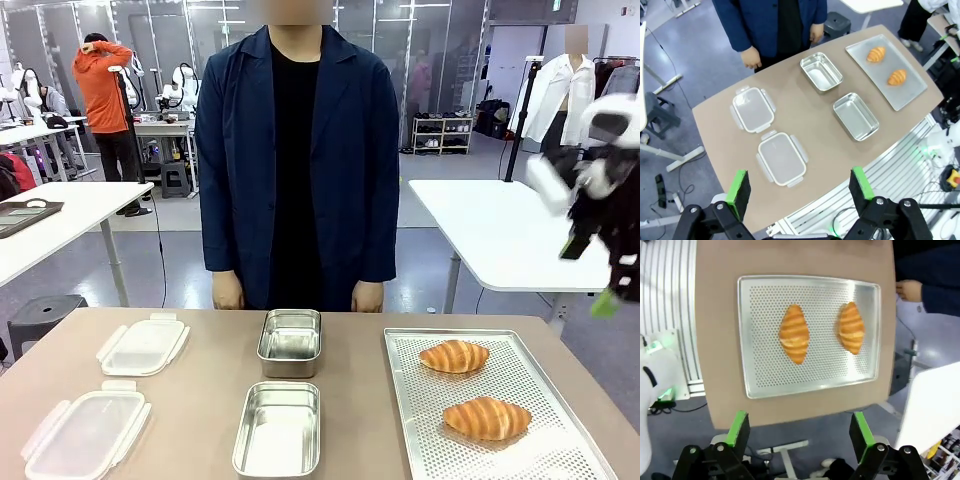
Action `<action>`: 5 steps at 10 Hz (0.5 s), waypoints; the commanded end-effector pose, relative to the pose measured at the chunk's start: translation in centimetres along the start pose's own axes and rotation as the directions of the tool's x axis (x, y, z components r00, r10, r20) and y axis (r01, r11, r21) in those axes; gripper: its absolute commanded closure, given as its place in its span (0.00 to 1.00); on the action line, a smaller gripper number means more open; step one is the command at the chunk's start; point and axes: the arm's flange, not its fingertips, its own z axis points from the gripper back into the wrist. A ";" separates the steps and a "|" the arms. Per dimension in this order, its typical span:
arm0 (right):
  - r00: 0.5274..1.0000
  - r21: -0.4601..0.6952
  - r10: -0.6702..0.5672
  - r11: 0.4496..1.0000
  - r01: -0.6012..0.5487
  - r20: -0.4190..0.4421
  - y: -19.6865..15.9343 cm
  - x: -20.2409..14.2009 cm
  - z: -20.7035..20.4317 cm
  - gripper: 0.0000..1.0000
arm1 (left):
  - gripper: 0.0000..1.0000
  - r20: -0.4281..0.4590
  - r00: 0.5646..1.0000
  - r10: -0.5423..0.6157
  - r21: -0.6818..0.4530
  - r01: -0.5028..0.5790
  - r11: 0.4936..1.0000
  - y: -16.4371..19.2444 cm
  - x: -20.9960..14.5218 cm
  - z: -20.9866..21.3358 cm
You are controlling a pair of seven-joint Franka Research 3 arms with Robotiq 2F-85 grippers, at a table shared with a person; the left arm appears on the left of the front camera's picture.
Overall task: Place the bread into the airtight container.
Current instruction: Pick up a Butter Roll and place it into an empty Airtight Container.
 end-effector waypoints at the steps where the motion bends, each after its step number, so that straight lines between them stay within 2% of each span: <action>1: 1.000 0.042 -0.023 0.999 0.023 -0.014 -0.4 1.1 -4.6 0.00 | 0.00 0.003 1.000 -0.017 -0.021 0.018 1.000 -0.1 0.1 0.0; 2: 0.998 0.033 -0.051 0.998 0.052 -0.026 -0.7 1.4 -7.1 0.00 | 0.00 0.003 1.000 -0.017 -0.021 0.018 1.000 -0.1 0.1 0.0; 5: 0.995 0.100 -0.096 0.990 0.099 -0.035 -0.8 1.9 -13.4 0.00 | 0.00 0.003 1.000 -0.017 -0.021 0.018 1.000 -0.1 0.1 0.0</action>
